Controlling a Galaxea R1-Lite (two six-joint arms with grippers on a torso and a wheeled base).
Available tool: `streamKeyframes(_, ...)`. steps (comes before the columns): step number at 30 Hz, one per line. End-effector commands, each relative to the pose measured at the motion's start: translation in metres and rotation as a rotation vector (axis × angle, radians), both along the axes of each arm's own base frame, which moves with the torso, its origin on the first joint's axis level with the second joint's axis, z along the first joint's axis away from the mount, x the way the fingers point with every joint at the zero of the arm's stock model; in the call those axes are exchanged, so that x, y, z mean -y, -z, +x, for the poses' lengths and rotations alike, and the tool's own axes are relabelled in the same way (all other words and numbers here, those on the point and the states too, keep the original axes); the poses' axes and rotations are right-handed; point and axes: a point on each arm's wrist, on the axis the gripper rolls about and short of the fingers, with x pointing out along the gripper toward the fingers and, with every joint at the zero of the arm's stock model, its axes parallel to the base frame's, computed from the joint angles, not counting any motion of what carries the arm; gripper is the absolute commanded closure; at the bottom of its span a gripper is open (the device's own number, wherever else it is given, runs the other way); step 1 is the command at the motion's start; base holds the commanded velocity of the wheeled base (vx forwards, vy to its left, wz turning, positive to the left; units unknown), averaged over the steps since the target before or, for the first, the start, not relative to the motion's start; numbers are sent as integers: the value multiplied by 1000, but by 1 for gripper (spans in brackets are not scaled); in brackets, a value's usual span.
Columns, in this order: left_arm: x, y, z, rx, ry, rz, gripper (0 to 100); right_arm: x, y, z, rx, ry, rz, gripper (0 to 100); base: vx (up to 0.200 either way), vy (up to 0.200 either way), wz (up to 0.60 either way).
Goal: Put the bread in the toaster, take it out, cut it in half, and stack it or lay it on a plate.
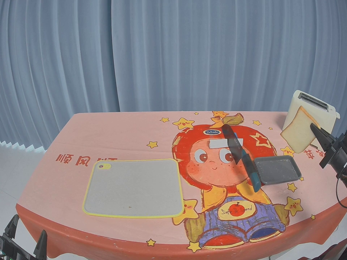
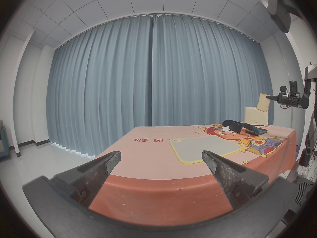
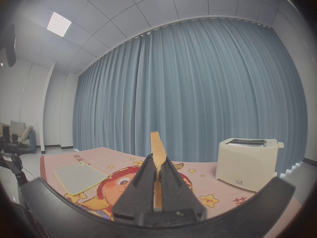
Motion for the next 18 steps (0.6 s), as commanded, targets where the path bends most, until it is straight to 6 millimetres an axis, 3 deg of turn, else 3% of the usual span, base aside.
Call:
streamKeyframes(1,0,5,1,-18,-1,0,0,-1,1,0,-2,-6,0,100,0,200,0)
streamKeyframes(18,0,5,1,-18,-1,0,0,-14,10,-4,-47,-81,5,100,0,200,0)
